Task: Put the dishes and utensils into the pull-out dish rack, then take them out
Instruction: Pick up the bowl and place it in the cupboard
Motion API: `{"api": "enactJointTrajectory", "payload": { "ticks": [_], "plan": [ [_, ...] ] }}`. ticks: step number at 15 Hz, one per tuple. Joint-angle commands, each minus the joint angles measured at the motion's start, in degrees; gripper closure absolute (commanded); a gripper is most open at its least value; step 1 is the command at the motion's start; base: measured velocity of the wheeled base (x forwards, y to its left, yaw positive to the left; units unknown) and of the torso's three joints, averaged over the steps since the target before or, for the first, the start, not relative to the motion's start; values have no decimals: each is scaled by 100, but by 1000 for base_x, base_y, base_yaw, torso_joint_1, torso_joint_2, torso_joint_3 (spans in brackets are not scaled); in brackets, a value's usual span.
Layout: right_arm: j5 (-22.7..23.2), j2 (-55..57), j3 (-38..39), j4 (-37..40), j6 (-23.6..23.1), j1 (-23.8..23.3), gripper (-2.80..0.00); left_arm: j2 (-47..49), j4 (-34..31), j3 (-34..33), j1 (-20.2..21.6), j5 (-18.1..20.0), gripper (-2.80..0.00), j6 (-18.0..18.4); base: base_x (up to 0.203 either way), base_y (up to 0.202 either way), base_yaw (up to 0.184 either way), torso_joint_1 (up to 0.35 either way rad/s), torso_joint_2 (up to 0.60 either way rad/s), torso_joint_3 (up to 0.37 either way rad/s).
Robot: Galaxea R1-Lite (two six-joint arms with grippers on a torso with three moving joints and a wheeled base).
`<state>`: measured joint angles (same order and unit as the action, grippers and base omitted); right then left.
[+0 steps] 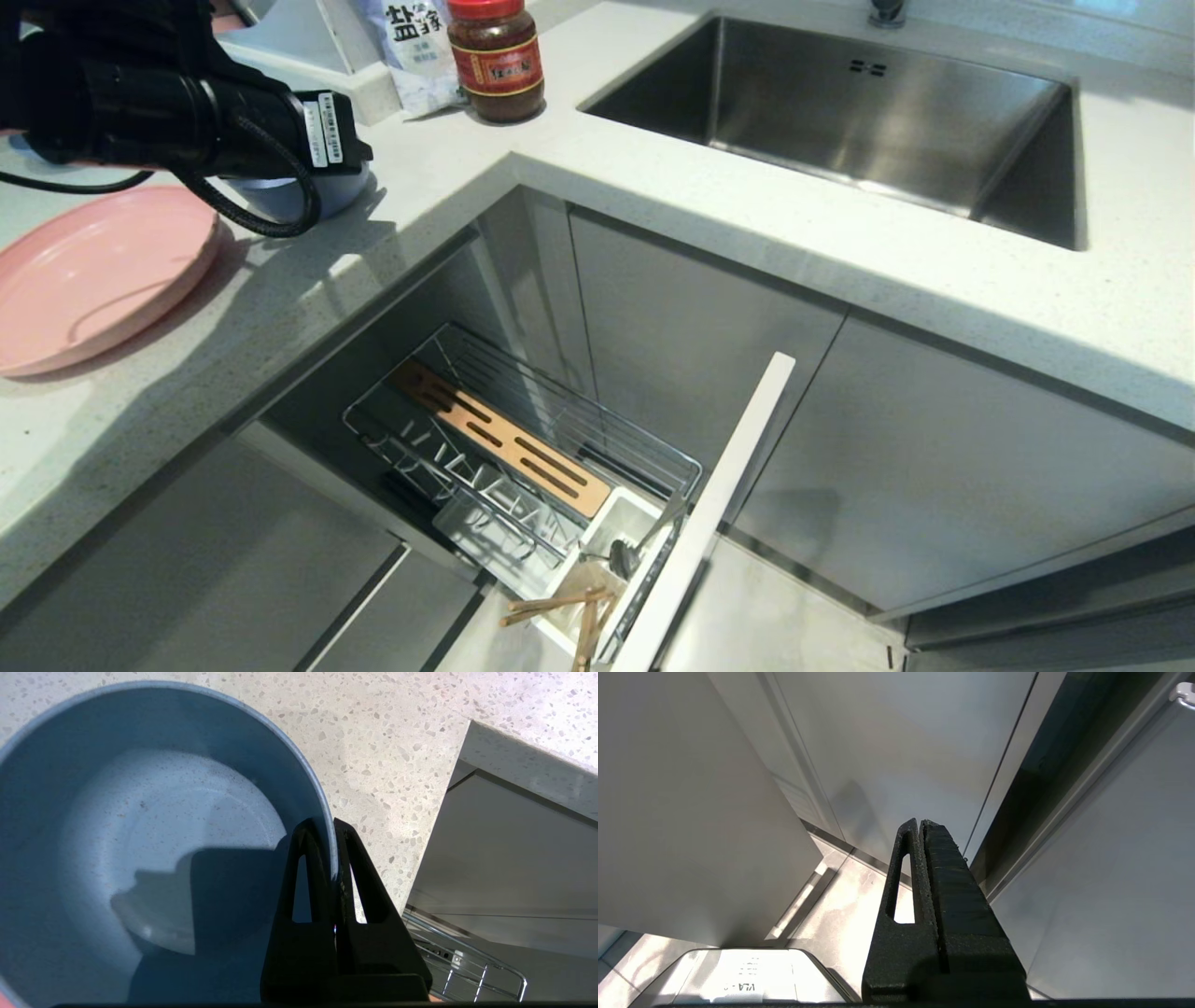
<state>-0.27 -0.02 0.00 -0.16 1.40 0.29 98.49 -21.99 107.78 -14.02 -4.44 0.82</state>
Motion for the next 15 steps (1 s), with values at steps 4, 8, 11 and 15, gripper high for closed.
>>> {"api": "enactJointTrajectory", "payload": {
  "ticks": [4,8,11,15],
  "plan": [
    [0,-24,9,2,0,6,0,-392,-40,-197,-4,4,0,-3,0,0,0,0,0,0],
    [0,-24,9,-2,0,5,0,-1380,2,-706,-13,23,0,0,0,0,0,0,0,0],
    [0,-24,9,6,0,6,0,-2250,77,-1230,-195,267,0,3,0,0,0,0,0,0],
    [0,-24,9,-2,0,6,0,-2909,-599,-1288,-354,1402,0,833,0,0,0,0,0,0]
  ]
}}
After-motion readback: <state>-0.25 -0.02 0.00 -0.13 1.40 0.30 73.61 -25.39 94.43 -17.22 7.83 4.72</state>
